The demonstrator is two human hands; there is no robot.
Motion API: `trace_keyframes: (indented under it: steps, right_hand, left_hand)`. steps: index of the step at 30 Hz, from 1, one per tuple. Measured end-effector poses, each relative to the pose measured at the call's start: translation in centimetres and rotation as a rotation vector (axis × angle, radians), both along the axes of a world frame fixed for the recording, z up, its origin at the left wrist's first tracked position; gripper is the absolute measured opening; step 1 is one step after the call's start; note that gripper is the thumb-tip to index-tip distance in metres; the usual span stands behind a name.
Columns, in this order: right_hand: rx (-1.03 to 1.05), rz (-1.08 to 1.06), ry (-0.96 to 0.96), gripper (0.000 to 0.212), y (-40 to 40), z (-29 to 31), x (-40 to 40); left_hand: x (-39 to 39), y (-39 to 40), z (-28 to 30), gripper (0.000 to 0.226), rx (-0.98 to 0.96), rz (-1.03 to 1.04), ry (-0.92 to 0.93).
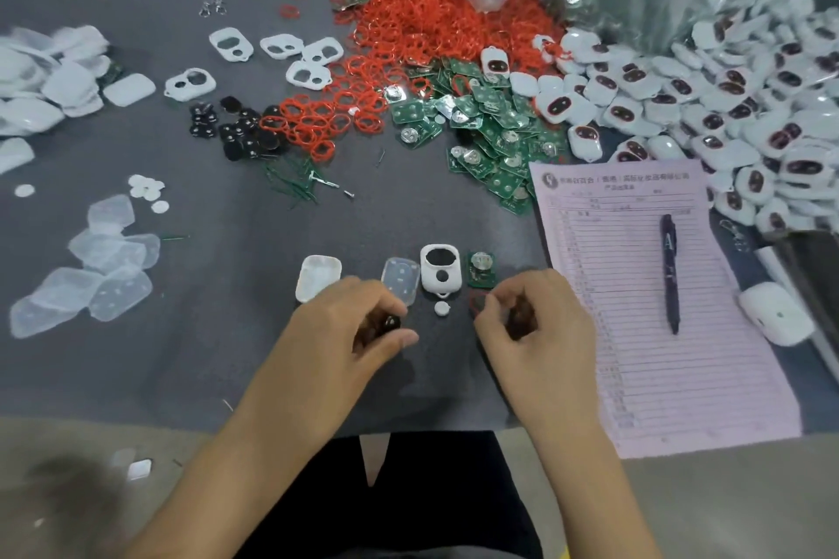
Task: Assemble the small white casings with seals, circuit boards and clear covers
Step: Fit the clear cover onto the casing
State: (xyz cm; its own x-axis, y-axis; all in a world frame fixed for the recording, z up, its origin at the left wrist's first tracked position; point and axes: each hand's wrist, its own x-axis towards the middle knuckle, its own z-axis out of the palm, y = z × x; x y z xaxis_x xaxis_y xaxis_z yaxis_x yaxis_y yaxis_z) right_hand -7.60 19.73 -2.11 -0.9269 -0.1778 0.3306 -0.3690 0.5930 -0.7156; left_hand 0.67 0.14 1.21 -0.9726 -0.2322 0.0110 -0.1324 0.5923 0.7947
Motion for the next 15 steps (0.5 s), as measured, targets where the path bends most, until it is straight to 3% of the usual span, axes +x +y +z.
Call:
trace_keyframes:
  steps: [7,11,15]
  right_hand:
    - [0.097,0.062,-0.034,0.018,-0.26,-0.01,-0.17]
    - [0.082,0.051,-0.015,0.011,-0.4,-0.04,0.0]
    - [0.046,0.065,-0.008,0.01,-0.56,0.13,0.07]
  left_hand:
    - [-0.07,0.08,-0.34,0.019,0.073,0.01,-0.019]
    - [-0.31,-0.13,-0.85,0.015,-0.074,-0.01,0.027]
    - [-0.87,0.1,-0.42,0.032,-0.117,0.009,0.09]
